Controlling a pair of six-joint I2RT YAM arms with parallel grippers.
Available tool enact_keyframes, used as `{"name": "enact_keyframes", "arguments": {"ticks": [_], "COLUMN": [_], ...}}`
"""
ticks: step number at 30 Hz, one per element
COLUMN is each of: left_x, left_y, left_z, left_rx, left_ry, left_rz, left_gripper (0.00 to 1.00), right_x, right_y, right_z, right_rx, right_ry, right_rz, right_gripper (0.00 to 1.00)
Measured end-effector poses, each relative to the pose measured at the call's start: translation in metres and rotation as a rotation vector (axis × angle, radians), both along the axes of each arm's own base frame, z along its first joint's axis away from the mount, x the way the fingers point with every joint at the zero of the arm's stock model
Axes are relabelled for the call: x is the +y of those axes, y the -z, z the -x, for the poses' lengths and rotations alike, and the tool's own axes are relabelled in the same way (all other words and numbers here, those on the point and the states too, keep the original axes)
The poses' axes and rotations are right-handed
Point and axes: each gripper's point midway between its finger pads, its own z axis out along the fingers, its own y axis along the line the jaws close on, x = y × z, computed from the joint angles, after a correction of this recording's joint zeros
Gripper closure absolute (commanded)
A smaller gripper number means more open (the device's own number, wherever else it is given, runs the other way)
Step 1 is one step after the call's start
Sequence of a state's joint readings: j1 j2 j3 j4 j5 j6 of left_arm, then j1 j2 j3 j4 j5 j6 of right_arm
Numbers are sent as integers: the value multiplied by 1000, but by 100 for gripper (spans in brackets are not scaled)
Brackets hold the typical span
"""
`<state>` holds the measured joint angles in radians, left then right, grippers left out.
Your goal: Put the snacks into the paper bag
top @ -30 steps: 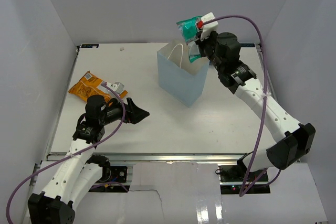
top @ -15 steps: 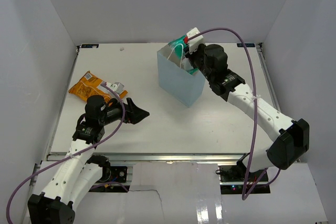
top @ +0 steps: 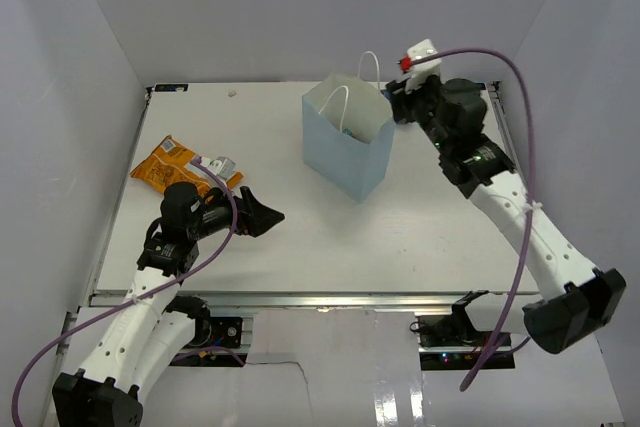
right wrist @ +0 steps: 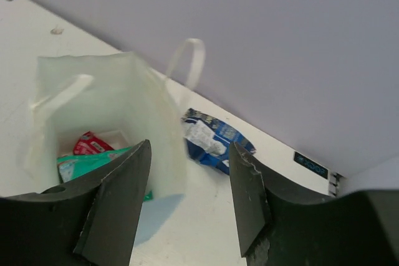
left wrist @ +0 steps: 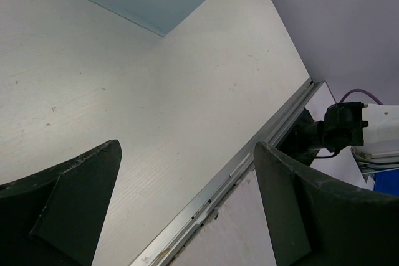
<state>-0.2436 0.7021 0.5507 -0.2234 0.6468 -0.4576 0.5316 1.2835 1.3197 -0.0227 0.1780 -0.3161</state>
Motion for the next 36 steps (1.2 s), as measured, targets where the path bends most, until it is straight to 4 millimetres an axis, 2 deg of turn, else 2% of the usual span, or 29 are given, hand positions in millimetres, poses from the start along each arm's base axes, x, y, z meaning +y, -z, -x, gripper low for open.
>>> {"name": "enact_keyframes", "arguments": {"ticks": [5,6,8,11,13,16,19,21,24,27,31,36], "left_x": [0,0,0,0,0,1,2,3,3,4,5,6], "left_y": [-1,-2,-3,-2,1,7,12,14,16,17,19,19], "left_z": [0,-1,-1,-2,-4,-8,-11,-12,-13,-14,-15,-17], "left_rx": [-3,-6,-11,-8,1,16,28,34,36,36,37,34], "left_ry": [-1,-1,-1,-4,-7,-15,-26,-29,-31,-33,-42,-54], "left_rz": [3,4,6,4,-1,-16,-31,-39,-45,-50,-54,-59], "left_gripper": [2,2,2,2,2,2,2,2,2,2,2,2], "right_x": [-78,-92,-111,-128,-134,-135,-126,-122,-117,-116,-116,-118], "right_y": [-42,-44,-34,5,44,114,184,217,243,255,266,292], "right_z": [24,27,28,17,0,-30,-51,-66,-94,-126,-165,-199], "right_rx": [-53,-55,-26,90,221,445,677,782,854,858,850,871], "right_ry": [74,87,94,78,61,33,16,19,34,51,79,157], "right_rz": [-86,-99,-114,-151,-192,-285,-384,-441,-513,-585,-690,-801], "right_gripper": [43,43,43,42,41,36,28,20,17,16,22,26]}}
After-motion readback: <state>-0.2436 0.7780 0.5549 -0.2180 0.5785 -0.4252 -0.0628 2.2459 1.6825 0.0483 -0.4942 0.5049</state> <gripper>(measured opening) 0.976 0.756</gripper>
